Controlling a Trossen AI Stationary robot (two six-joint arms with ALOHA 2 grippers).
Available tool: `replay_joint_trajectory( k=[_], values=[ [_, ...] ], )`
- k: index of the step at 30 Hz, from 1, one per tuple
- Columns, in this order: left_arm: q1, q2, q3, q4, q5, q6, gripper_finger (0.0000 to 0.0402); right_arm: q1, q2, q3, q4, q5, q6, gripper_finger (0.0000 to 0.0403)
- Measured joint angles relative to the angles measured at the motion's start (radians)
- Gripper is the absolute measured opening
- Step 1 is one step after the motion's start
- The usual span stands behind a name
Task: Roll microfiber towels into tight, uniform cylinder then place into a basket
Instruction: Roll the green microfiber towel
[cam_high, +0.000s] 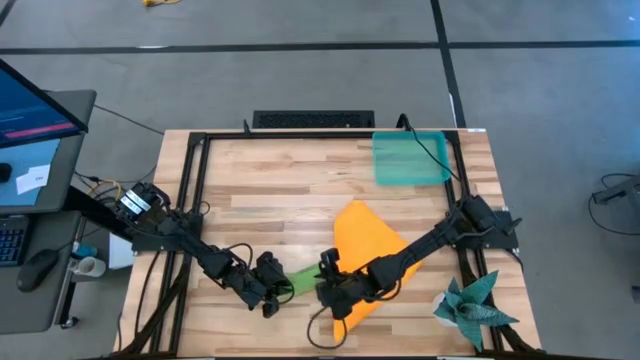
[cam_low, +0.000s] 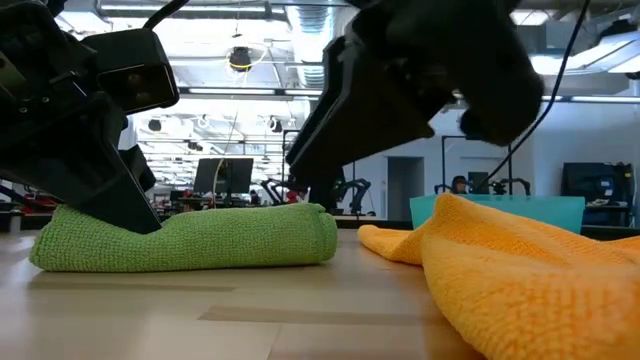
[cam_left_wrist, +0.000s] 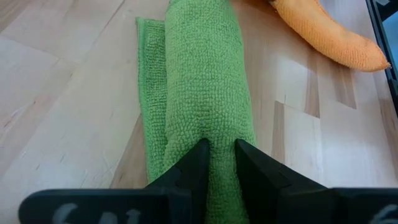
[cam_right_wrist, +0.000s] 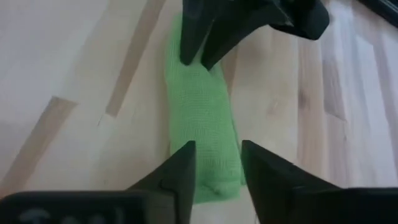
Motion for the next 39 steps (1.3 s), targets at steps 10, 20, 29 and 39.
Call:
replay_joint_trajectory(
  k=[10,20,29,39],
  values=[
    [0.000,0.000,0.000,0.000,-0.007,-0.001,0.0073,-0.057,0.080,0.001,0.131,-0.220,-0.098,0.0233],
    [0.002,0.001,-0.001,0.019,-0.028,-0.015,0.0073,-0.082,0.087,0.001,0.183,-0.218,-0.189,0.0222],
    [0.021,0.002,-0.001,0.027,-0.094,-0.072,0.0073,-0.109,0.118,0.003,0.210,-0.274,-0.175,0.0221],
    [0.033,0.002,-0.001,0.031,-0.113,-0.052,0.0073,-0.150,0.124,0.003,0.169,-0.216,-0.175,0.0221]
  ],
)
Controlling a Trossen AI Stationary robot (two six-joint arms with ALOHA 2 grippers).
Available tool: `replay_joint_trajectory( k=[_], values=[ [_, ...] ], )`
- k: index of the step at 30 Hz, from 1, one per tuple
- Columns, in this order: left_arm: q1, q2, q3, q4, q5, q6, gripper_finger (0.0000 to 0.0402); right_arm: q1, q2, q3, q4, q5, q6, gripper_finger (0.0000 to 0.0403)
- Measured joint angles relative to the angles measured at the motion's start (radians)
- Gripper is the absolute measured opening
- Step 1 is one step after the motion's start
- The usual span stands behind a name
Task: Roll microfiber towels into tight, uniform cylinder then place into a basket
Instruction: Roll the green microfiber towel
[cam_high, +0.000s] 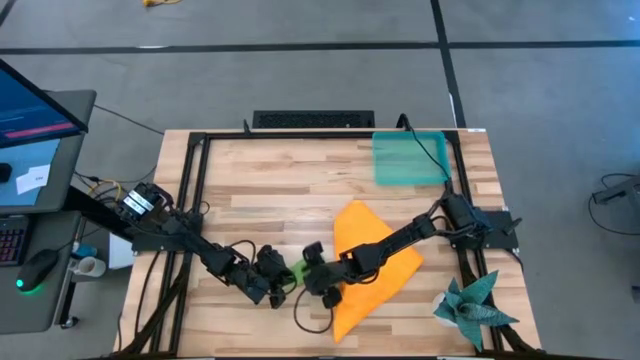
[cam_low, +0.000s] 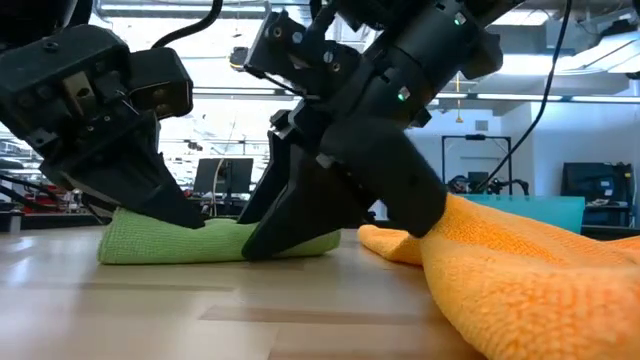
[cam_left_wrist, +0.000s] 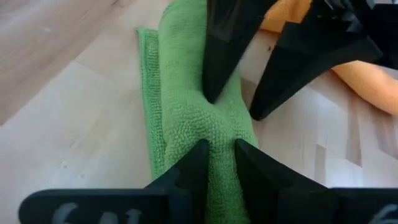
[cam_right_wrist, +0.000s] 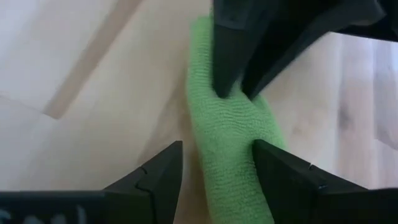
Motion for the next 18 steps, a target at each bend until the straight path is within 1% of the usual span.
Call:
replay_joint_trajectory(
  k=[1,5,10,14,18],
  values=[
    [0.000,0.000,0.000,0.000,0.000,0.007,0.0073,-0.003,0.000,0.000,-0.001,0.017,0.000,0.0221],
    [0.001,0.000,0.000,0.001,-0.001,0.010,0.0073,-0.007,0.000,0.000,-0.018,0.020,0.000,0.0221],
    [0.006,-0.001,0.000,-0.001,0.005,0.010,0.0073,0.021,-0.008,0.002,-0.031,0.040,-0.009,0.0221],
    [0.011,-0.002,0.001,-0.010,0.013,0.007,0.0073,0.050,-0.008,0.040,-0.072,0.126,-0.037,0.0221],
    [0.011,-0.002,0.002,-0.011,0.013,0.005,0.0073,0.059,-0.008,0.057,-0.087,0.156,-0.059,0.0221]
  ],
)
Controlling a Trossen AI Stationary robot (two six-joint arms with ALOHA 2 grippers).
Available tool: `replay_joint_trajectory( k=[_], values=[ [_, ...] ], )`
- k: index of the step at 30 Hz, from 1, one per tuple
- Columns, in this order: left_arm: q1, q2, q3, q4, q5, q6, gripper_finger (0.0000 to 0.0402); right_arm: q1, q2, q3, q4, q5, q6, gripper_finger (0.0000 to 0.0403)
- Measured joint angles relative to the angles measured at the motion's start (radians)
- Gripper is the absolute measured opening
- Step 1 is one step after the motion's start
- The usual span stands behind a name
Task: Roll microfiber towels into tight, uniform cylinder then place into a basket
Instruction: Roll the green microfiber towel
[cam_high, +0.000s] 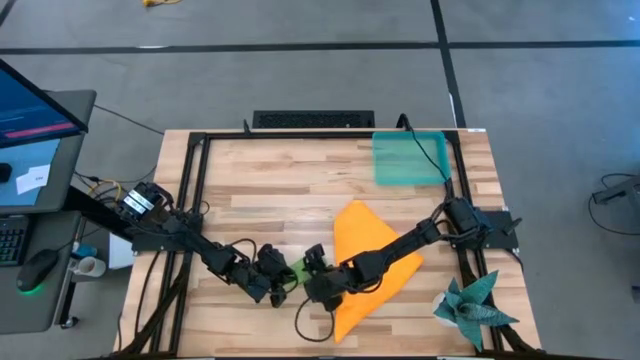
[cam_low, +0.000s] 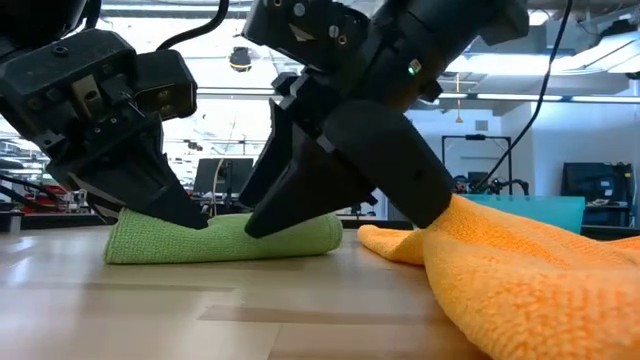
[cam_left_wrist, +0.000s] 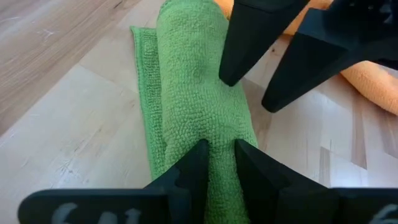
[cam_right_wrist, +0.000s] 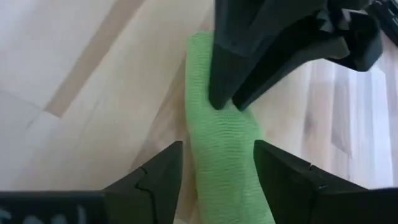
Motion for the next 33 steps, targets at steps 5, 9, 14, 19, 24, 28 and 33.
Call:
replay_joint_trajectory(
  k=[5,9,14,19,24,28,33],
  values=[
    [0.000,0.000,0.000,-0.002,0.000,0.000,0.0073,-0.025,0.000,0.002,0.001,0.000,0.000,0.0221],
    [0.000,0.000,0.000,0.000,0.001,-0.001,0.0073,-0.045,0.011,0.004,0.001,-0.054,0.019,0.0221],
    [0.000,0.000,0.000,0.000,0.001,-0.002,0.0073,-0.050,0.011,0.004,-0.001,-0.080,0.033,0.0221],
    [0.000,0.000,0.000,0.000,0.001,-0.002,0.0073,-0.036,0.008,0.004,0.002,-0.077,0.026,0.0221],
    [0.000,0.000,0.000,0.000,0.005,-0.003,0.0073,-0.020,0.008,0.004,0.008,-0.070,0.026,0.0221],
    [0.000,0.000,0.000,0.001,0.005,-0.003,0.0073,-0.017,0.008,0.004,0.009,-0.073,0.026,0.0221],
    [0.000,0.000,-0.002,0.018,0.005,0.004,0.0073,-0.042,0.010,0.003,-0.008,-0.082,0.024,0.0221]
  ],
)
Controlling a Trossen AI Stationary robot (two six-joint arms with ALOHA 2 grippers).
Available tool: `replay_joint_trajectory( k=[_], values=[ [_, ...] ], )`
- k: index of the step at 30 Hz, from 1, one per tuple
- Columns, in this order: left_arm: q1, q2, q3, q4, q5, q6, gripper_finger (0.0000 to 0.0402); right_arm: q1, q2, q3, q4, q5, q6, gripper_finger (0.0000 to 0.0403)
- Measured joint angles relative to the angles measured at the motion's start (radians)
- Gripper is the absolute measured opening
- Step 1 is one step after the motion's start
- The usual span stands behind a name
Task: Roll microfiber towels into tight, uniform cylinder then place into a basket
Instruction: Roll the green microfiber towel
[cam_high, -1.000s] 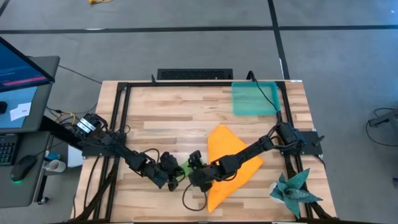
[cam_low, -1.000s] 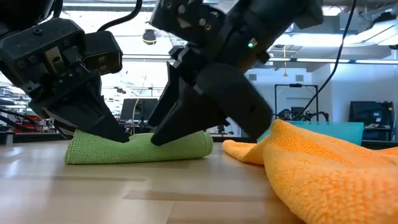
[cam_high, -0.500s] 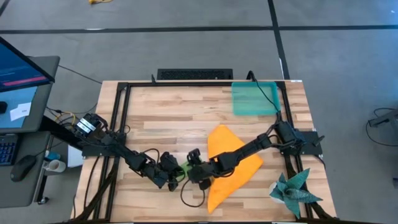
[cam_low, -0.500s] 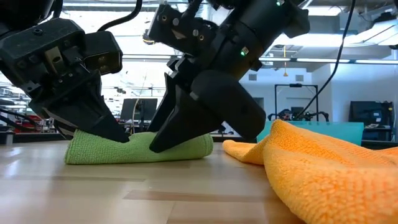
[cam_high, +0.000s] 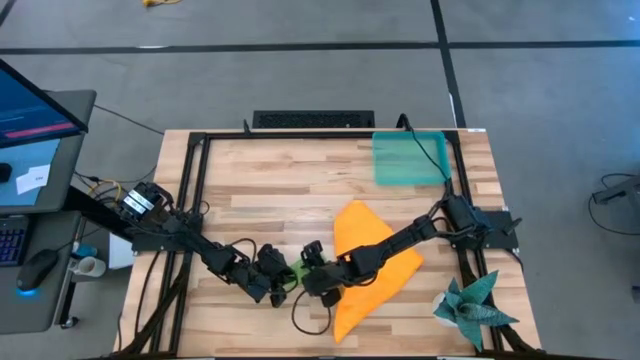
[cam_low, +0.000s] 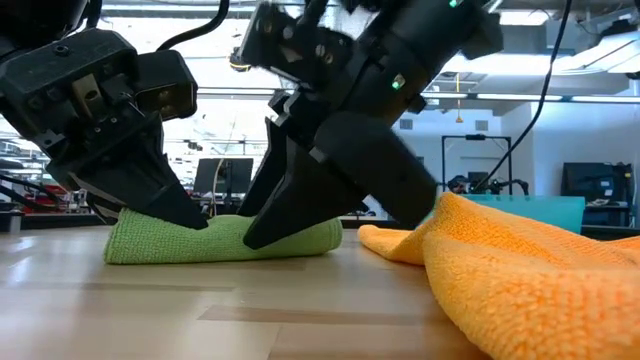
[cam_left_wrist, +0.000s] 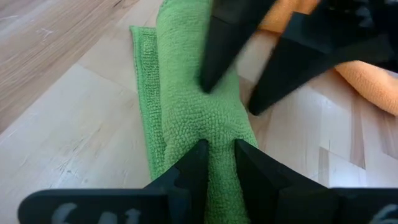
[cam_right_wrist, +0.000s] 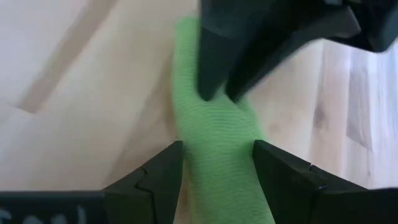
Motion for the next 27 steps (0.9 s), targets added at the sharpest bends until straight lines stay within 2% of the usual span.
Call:
replay_joint_trajectory(
  k=[7,19,23,27],
  values=[
    [0.005,0.000,0.000,0.003,-0.012,0.013,0.0073,-0.028,0.000,0.000,-0.016,-0.100,0.002,0.0221],
    [0.017,0.003,0.007,0.062,-0.040,0.177,0.0073,-0.074,0.000,0.004,-0.099,-0.122,0.117,0.0217],
    [0.013,0.002,0.008,0.062,-0.067,0.202,0.0073,-0.080,0.032,0.006,-0.107,-0.147,0.141,0.0188],
    [0.004,-0.005,0.008,0.056,-0.069,0.209,0.0073,-0.082,0.067,0.013,-0.099,-0.141,0.180,0.0135]
  ],
)
